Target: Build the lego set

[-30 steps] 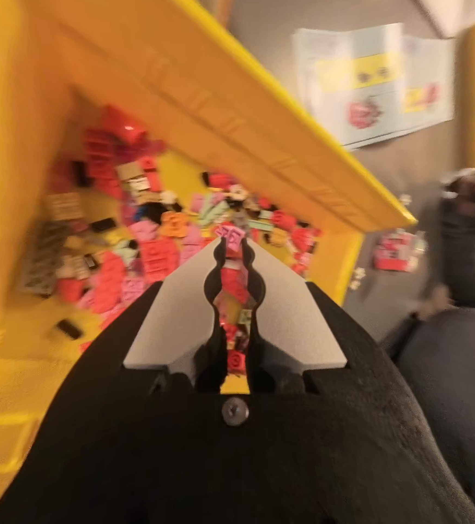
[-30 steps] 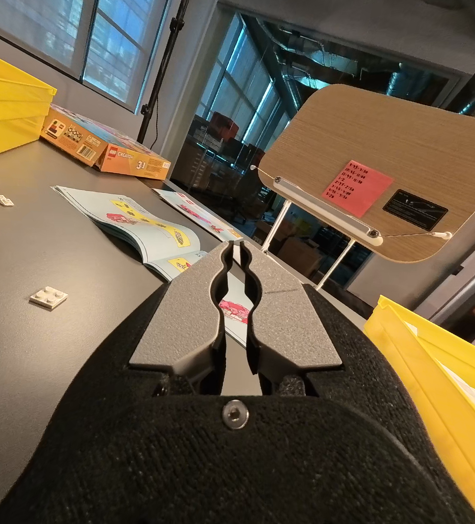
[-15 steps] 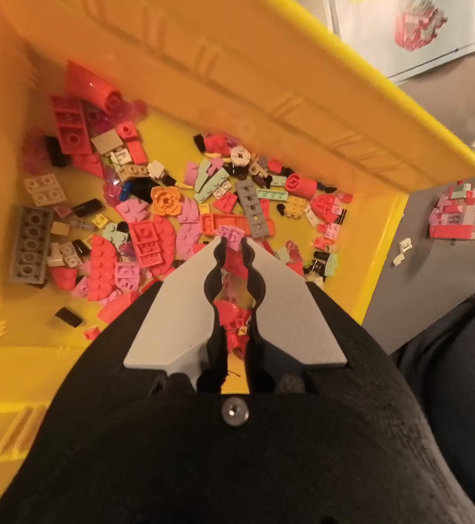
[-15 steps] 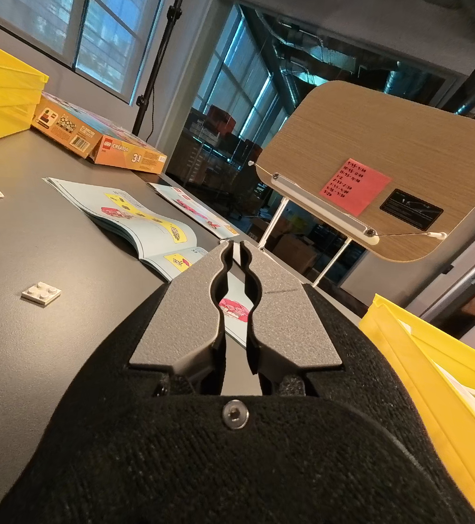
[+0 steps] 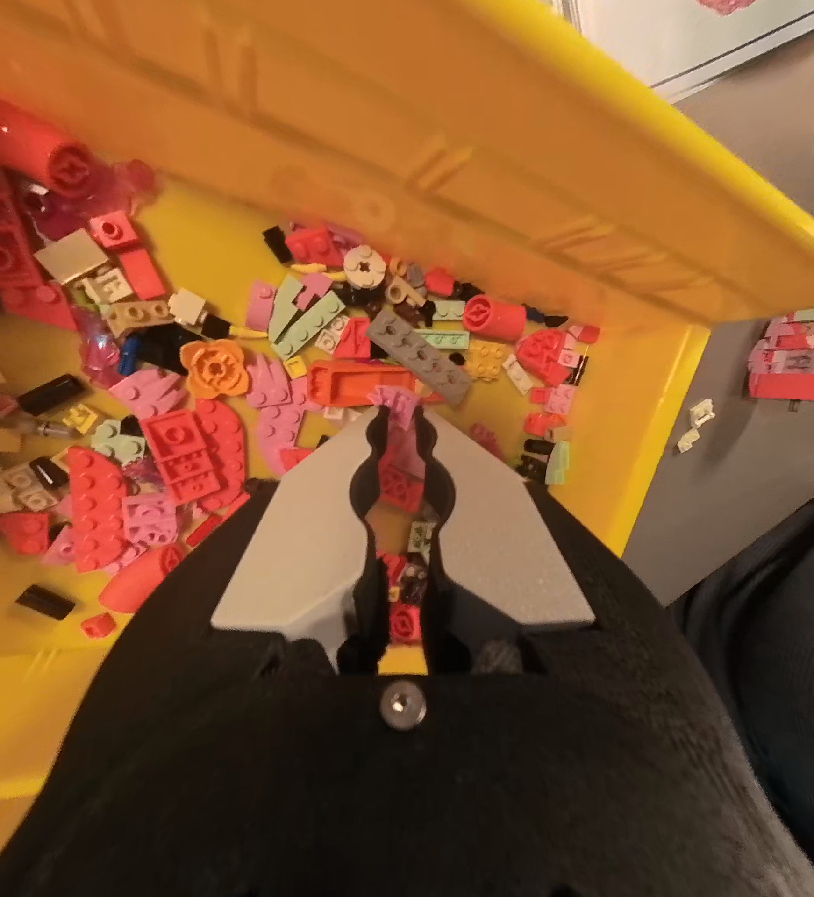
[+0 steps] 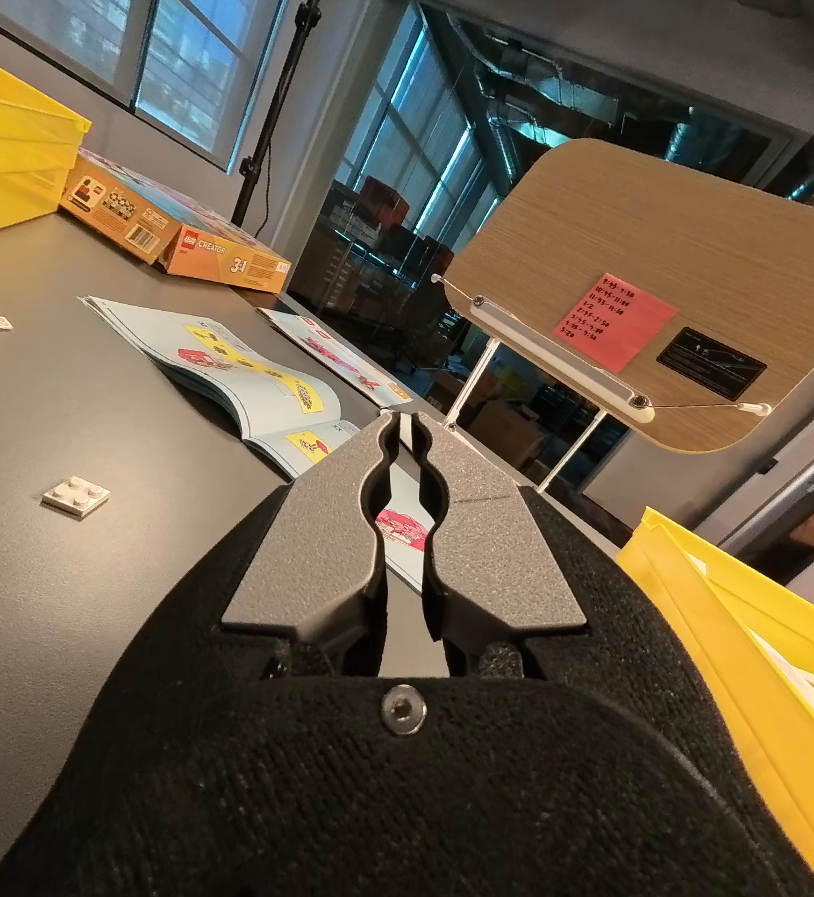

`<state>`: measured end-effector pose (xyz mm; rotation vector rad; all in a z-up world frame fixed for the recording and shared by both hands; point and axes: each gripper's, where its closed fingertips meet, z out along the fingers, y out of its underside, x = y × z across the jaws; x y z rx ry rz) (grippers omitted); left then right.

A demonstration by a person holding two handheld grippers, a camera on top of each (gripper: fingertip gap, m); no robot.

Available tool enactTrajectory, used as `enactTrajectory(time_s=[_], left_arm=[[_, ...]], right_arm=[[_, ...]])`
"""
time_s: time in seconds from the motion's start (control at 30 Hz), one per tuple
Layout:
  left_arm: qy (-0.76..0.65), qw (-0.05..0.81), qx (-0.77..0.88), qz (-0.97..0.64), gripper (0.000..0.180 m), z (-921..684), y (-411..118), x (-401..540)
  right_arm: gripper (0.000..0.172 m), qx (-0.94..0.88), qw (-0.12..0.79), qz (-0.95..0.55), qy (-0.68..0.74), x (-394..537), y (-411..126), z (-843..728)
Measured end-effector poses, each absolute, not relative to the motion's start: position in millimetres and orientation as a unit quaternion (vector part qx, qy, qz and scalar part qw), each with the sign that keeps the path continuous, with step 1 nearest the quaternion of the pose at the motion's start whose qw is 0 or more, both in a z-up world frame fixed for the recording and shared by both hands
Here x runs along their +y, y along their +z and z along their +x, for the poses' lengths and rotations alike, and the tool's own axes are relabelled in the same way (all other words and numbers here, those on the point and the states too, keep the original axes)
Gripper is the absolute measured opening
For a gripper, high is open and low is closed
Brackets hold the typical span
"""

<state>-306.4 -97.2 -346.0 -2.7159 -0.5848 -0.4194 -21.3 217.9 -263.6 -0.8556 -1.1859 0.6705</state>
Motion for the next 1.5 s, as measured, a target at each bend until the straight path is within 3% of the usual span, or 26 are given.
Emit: enactTrajectory(time_s=[1.2, 1.4, 1.5], left_arm=[[-0.102, 0.225, -0.196, -0.949, 0.01, -308.6, -330.3, -92.1], [-0.061, 0.35, -0.123, -0.927, 0.01, -299.4, -286.1, -79.3], [-0.209, 0.469, -0.088, -0.854, 0.01, -258.4, -235.8, -68.0]], right_arm=[[0.002, -0.538, 0.69, -0.377, 0.303, 214.0, -264.6, -22.8], [0.002, -0.539, 0.689, -0.375, 0.307, 212.1, -264.6, -23.0], [0.002, -0.541, 0.688, -0.373, 0.307, 210.9, -264.8, -23.6]])
